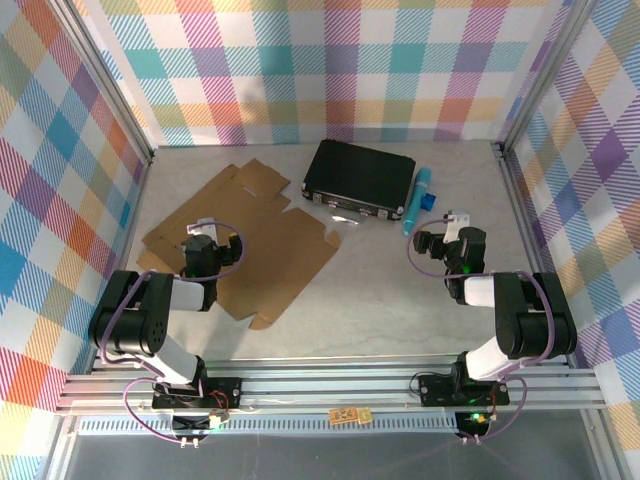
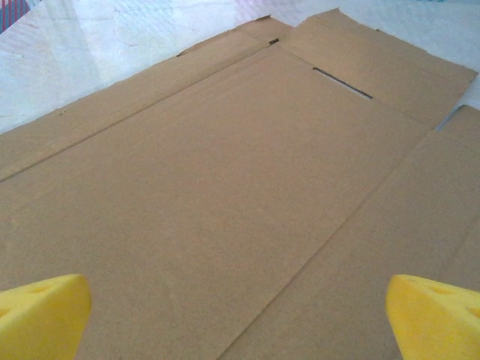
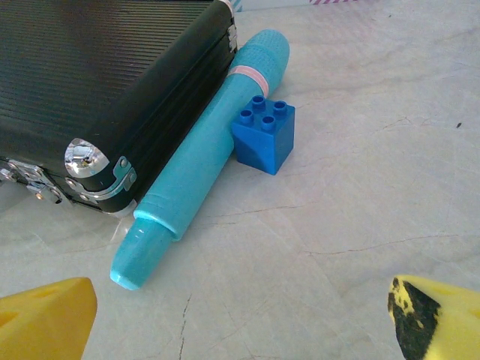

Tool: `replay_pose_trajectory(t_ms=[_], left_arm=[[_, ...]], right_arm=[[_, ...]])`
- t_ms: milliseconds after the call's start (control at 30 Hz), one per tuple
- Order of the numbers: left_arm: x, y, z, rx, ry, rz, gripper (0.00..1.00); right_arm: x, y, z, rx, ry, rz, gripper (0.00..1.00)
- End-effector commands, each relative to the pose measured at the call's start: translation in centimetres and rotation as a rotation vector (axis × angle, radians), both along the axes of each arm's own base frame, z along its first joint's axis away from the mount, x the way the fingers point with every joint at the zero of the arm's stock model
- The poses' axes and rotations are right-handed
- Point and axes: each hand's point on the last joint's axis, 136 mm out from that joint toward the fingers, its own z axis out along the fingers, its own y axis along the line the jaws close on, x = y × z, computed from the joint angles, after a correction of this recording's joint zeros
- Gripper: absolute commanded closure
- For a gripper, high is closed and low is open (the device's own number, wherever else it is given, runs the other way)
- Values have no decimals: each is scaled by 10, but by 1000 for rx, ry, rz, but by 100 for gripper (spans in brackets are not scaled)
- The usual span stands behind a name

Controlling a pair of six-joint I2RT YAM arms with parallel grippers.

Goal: Fold the paper box

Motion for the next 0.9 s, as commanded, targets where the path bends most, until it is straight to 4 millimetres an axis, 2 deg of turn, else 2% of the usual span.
replay_pose_trajectory(t_ms=[0, 67, 133, 233, 300, 333, 367, 400, 433, 467, 500, 533, 567, 600, 667, 767, 867], left_arm=[[0, 1, 47, 21, -59, 37, 0], [-7, 0, 75, -6, -104, 69, 0], [-13, -5, 117, -51, -209, 84, 0], [-20, -14, 202, -57, -323, 121, 0], [-22, -5, 246, -135, -271, 236, 0], [-29, 3, 246, -173, -165, 314, 0], [-39, 9, 252, -206, -56, 389, 0], [-49, 18, 251, -249, 16, 507, 0], [-54, 24, 246, -282, 72, 570, 0], [-46, 15, 236, -349, 156, 516, 0], [-36, 3, 225, -449, 231, 432, 5], [-32, -10, 218, -534, 287, 376, 12], [-33, -18, 212, -580, 332, 357, 16], [-37, -28, 205, -623, 384, 337, 23], [-49, -46, 189, -691, 473, 295, 31], [-81, -57, 156, -709, 619, 281, 42], [-111, -53, 116, -623, 789, 302, 52]], right_arm=[[5, 1, 21, 1, -19, 9, 1], [2, 3, 34, 2, -3, 25, 1], [-1, 5, 65, 11, -55, 32, 1], [-3, 6, 160, 2, -261, 2, 1], [-8, 7, 242, -17, -356, -10, 1], [-11, 6, 269, -16, -368, -16, 1], [-13, -5, 294, 40, -352, -97, 1], [-17, -29, 300, 161, -272, -274, 1], [-27, -51, 293, 270, -176, -455, 1], [-53, -75, 266, 393, -13, -707, 1], [-79, -91, 245, 481, 84, -903, 1], [-74, -84, 242, 492, 117, -823, 1], [-64, -65, 244, 492, 129, -666, 1], [-61, -46, 244, 517, 150, -554, 1], [-68, -20, 232, 590, 242, -470, 2], [-81, 36, 198, 607, 450, -300, 16], [-101, 99, 153, 549, 640, -142, 18]])
